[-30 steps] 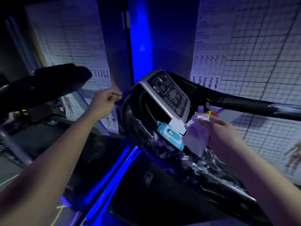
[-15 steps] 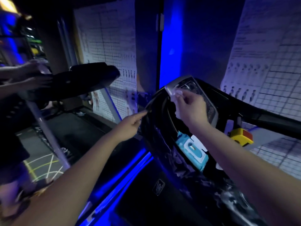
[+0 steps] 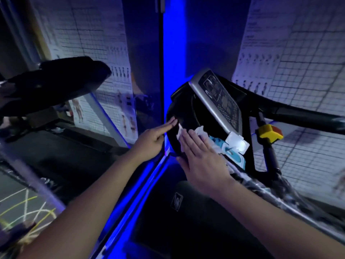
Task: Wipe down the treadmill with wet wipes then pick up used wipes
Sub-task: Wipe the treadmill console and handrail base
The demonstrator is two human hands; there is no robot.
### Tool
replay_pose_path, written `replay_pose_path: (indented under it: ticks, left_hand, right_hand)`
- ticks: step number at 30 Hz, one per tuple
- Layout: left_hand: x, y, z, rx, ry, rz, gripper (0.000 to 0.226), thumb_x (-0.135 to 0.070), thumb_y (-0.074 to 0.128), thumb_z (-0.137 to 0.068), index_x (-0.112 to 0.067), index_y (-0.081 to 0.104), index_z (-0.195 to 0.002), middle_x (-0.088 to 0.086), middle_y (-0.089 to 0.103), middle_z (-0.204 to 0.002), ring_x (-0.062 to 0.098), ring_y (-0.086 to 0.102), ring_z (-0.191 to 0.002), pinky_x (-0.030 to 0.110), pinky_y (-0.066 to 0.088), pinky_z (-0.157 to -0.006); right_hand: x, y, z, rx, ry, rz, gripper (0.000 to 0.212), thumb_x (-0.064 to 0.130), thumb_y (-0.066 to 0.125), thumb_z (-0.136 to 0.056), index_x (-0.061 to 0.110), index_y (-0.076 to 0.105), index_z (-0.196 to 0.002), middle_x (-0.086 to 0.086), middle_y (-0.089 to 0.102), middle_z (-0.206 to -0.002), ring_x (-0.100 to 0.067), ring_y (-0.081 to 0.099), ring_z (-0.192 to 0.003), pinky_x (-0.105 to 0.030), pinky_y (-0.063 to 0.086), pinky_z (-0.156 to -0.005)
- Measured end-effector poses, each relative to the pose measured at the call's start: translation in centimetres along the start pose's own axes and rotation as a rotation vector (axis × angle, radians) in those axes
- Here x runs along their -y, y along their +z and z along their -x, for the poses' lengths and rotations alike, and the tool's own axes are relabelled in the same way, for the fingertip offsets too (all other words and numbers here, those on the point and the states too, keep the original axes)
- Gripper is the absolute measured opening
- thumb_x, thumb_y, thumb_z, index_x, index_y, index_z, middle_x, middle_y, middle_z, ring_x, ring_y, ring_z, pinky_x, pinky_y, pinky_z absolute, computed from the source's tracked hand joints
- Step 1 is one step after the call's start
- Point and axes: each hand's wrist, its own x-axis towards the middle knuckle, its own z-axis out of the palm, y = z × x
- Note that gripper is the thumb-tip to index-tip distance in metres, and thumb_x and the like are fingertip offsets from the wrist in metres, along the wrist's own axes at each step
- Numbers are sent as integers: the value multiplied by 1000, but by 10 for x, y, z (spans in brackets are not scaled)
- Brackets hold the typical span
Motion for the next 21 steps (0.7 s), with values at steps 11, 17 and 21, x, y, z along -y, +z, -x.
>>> replay_pose_path:
  ticks: [11, 17, 21]
  left_hand:
    - [25, -1, -2, 46, 197, -29, 85, 15, 36, -95, -43, 28, -157, -44, 19, -158, -15, 24, -146, 8, 30, -111]
    - [32, -4, -7, 75, 267, -142, 87, 11, 38, -96, -44, 21, -162, -43, 7, -161, -25, 16, -141, 31, 50, -101]
    - [34, -7, -11, 58, 272, -108, 92, 14, 38, -92, -52, 27, -155, -44, 16, -159, -17, 28, -142, 34, 48, -108]
  right_hand:
    - [53, 33, -13, 70, 253, 223, 71, 49, 16, -107, 7, -5, -160, -6, -12, -168, -18, -16, -155, -41, -2, -127]
    - [56, 53, 26, -24, 284, 211, 74, 49, 36, -106, 10, 7, -162, 0, 1, -170, -12, -1, -156, -37, 7, -126]
    - [68, 51, -15, -70, 369, 224, 74, 49, 29, -106, 9, -1, -161, -3, -6, -170, -12, -9, -155, -38, 1, -127]
